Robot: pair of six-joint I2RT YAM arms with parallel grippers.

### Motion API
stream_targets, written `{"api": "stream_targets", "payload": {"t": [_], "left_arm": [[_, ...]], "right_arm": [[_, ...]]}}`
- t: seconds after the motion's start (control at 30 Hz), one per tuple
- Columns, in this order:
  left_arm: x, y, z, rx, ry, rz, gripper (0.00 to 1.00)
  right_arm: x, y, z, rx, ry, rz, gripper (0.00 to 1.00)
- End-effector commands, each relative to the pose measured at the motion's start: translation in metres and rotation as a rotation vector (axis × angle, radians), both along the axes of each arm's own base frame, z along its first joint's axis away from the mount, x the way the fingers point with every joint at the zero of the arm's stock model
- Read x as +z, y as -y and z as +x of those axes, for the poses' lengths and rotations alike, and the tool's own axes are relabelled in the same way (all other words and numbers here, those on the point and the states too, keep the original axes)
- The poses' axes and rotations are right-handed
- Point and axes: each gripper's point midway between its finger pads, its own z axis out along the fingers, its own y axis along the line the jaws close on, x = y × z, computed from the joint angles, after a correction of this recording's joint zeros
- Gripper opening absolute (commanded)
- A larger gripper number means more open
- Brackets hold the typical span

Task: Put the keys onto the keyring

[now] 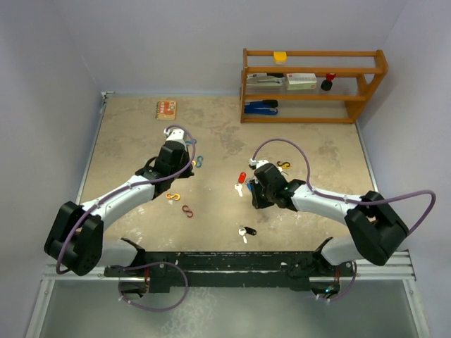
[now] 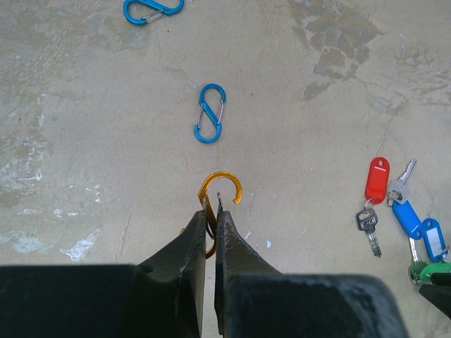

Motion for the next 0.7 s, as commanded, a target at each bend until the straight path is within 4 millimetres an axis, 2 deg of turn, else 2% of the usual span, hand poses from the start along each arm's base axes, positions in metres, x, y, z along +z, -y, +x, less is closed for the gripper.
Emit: {"api": "stream_targets", "payload": {"t": [0.0,0.47,0.67], "left_arm": [[0.0123,0.0056,0.0073,0.001,0.035,-0.023,0.00],[0.0104,0.0057,0.0064,0.000,0.032,-0.026,0.00],[0.0073,0.0046,0.0048,0.002,0.026,-0.022,0.00]], "right_arm": [[0.0005,-0.0049,0.0021,-0.004,0.001,0.014,0.25],[0.0073,-0.0033,0.0069,-0.021,0.026,0.009,0.14],[0.0077,-0.0009,0.0088,-0.034,0.032,-0.003,0.05]]}}
